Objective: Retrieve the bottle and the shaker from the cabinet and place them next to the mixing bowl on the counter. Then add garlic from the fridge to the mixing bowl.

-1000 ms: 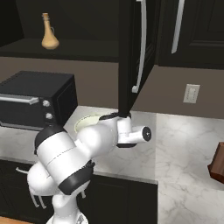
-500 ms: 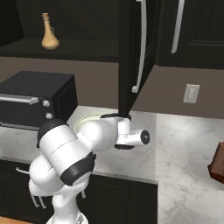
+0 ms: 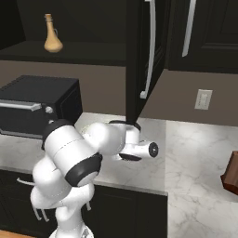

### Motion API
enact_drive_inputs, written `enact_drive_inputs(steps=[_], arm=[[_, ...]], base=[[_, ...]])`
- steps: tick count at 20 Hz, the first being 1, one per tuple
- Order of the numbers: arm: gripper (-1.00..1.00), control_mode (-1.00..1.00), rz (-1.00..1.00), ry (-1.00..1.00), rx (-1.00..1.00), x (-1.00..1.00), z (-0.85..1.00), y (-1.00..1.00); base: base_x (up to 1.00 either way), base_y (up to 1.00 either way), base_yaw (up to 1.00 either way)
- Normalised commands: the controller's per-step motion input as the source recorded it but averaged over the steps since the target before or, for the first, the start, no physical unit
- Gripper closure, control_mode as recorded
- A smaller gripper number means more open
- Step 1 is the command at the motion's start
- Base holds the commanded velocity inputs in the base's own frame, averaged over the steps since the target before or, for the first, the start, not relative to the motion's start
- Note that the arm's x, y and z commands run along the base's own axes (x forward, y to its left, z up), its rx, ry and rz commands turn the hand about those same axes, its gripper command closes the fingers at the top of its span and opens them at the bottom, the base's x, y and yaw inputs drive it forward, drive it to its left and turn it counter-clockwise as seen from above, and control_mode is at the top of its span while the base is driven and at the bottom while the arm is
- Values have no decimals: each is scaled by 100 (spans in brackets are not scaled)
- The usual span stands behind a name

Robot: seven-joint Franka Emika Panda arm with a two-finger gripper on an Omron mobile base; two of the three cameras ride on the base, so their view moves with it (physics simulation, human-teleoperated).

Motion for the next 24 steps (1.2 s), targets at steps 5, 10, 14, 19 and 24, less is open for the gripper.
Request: enact_drive_inputs(steps=[5,10,14,19,24], arm=[[100,-100,0,0,0,18,-6,0],[100,-100,0,0,0,30,-4,0],[100,-100,0,0,0,20,-5,-1],[100,-100,0,0,0,0,-25,-3],[100,-100,0,0,0,0,-15,0]], base=[[0,0,0],[0,0,0],[0,0,0],[0,0,0],[0,0,0]])
